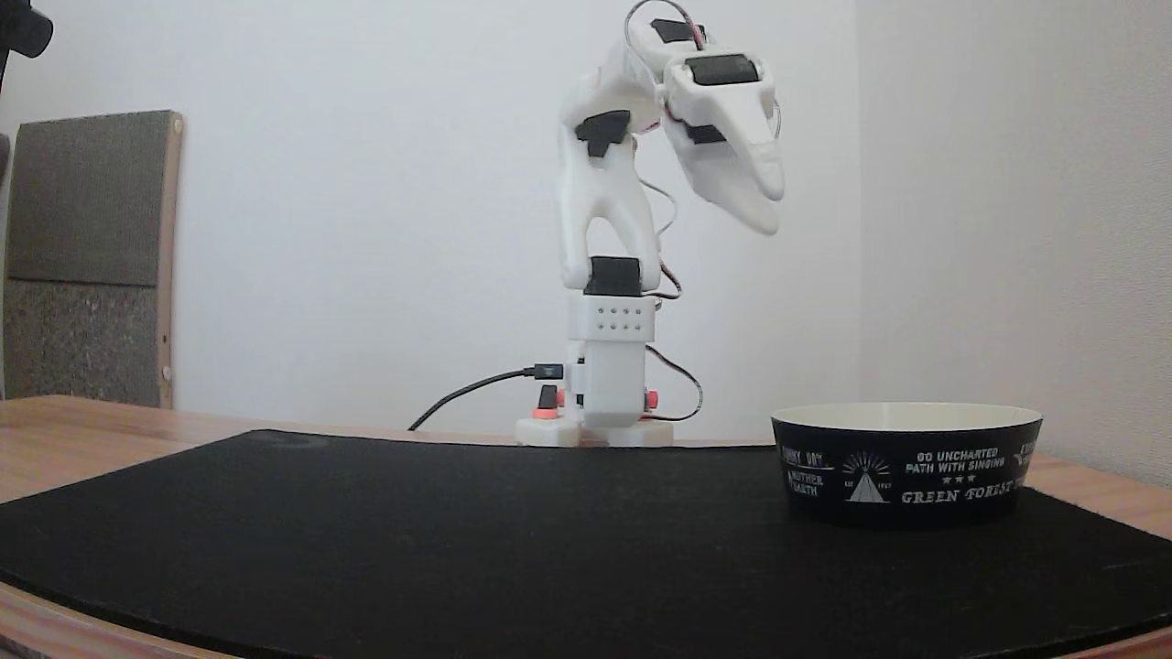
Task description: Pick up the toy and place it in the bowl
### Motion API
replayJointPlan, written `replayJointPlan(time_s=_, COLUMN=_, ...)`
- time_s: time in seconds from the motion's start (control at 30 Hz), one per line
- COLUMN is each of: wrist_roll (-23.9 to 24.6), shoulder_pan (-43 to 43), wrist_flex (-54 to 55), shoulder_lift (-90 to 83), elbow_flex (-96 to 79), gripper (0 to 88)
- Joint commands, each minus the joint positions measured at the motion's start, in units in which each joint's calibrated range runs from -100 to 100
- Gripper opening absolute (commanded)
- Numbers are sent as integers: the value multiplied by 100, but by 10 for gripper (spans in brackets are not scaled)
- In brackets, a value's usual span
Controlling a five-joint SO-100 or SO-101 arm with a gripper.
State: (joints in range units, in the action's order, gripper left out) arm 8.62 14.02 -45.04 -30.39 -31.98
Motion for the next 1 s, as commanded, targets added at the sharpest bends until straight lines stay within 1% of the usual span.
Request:
replayJointPlan(time_s=0.0, wrist_roll=9, shoulder_pan=-788, wrist_flex=42, shoulder_lift=-1717, elbow_flex=-1719, gripper=51)
replayJointPlan(time_s=0.03, wrist_roll=4, shoulder_pan=-846, wrist_flex=42, shoulder_lift=-2384, elbow_flex=-2692, gripper=51)
replayJointPlan(time_s=0.1, wrist_roll=-95, shoulder_pan=-746, wrist_flex=126, shoulder_lift=-3076, elbow_flex=-3602, gripper=51)
replayJointPlan(time_s=0.17, wrist_roll=-372, shoulder_pan=-495, wrist_flex=126, shoulder_lift=-3818, elbow_flex=-4323, gripper=51)
replayJointPlan(time_s=0.2, wrist_roll=-627, shoulder_pan=-336, wrist_flex=118, shoulder_lift=-4610, elbow_flex=-5045, gripper=51)
replayJointPlan(time_s=0.23, wrist_roll=-700, shoulder_pan=-328, wrist_flex=118, shoulder_lift=-5052, elbow_flex=-5423, gripper=51)
replayJointPlan(time_s=0.37, wrist_roll=-716, shoulder_pan=-570, wrist_flex=-221, shoulder_lift=-6819, elbow_flex=-6667, gripper=51)
replayJointPlan(time_s=0.6, wrist_roll=-721, shoulder_pan=-562, wrist_flex=-780, shoulder_lift=-6894, elbow_flex=-6748, gripper=52)
replayJointPlan(time_s=0.97, wrist_roll=-711, shoulder_pan=-570, wrist_flex=-788, shoulder_lift=-6894, elbow_flex=-6748, gripper=54)
